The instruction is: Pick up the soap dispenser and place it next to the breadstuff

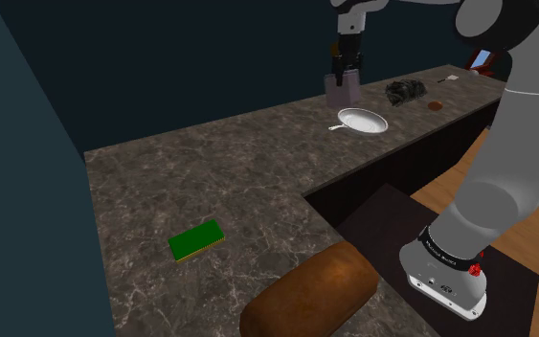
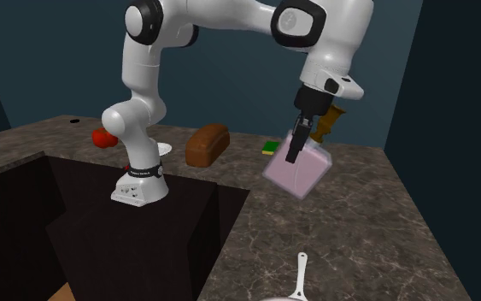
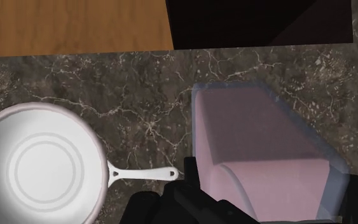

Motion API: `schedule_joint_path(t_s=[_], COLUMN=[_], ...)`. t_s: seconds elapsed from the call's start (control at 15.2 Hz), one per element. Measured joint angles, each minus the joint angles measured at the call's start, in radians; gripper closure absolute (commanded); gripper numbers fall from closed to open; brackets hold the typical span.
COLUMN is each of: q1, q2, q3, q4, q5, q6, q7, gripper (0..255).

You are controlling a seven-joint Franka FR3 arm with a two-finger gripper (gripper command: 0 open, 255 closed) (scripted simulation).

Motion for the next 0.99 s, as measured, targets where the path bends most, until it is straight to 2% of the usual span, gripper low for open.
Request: schedule_joint_path(t_s=[0.99], q1=[-0.007], q2=[0.027], q3=[-0.002], q4=[0.238], q5=[0.003], q6=[-0.211], q7=[-0.011], gripper=[255])
